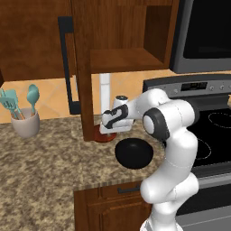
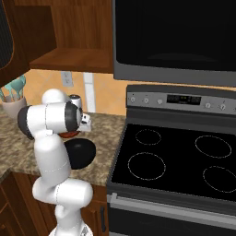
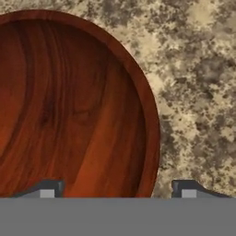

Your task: Pick up the bowls on the counter and stack them on top of one another in the open cabinet. Place the smaller bowl on top of the larger bowl.

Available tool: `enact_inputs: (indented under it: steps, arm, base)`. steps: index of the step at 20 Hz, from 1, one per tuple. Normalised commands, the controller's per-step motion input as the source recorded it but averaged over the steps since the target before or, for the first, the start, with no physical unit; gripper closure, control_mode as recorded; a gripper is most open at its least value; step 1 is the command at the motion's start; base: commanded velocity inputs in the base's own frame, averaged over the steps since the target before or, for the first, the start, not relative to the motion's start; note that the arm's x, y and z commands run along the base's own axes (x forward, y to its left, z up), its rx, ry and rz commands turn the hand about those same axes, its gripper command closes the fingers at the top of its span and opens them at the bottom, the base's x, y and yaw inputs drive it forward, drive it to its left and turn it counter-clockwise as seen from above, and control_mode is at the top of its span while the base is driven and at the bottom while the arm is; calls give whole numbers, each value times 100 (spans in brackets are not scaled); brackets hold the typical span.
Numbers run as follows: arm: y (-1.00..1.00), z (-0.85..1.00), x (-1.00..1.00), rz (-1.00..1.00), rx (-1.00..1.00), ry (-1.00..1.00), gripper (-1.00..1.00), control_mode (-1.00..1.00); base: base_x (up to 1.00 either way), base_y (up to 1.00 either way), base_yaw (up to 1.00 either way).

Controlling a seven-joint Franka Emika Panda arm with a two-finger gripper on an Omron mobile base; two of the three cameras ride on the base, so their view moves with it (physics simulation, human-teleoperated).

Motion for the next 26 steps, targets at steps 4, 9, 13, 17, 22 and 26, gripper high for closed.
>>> enact_inputs:
  steps: [4,9,13,17,22,26]
  arm:
    - [0,0,0,0,0,0,100,-100]
    - [0,3,0,0,0,-1,100,-100]
    - [0,42,-8,-3,0,-21,100,-100]
    - [-14,56,-51,-6,0,-21,100,-100]
    - [-53,77,-50,-15,5,-7,100,-100]
    - [-81,66,-68,-19,14,2,100,-100]
  base:
    - [0,0,0]
    - [0,0,0]
    - [0,0,0]
    - [0,0,0]
    - [0,0,0]
    - [0,0,0]
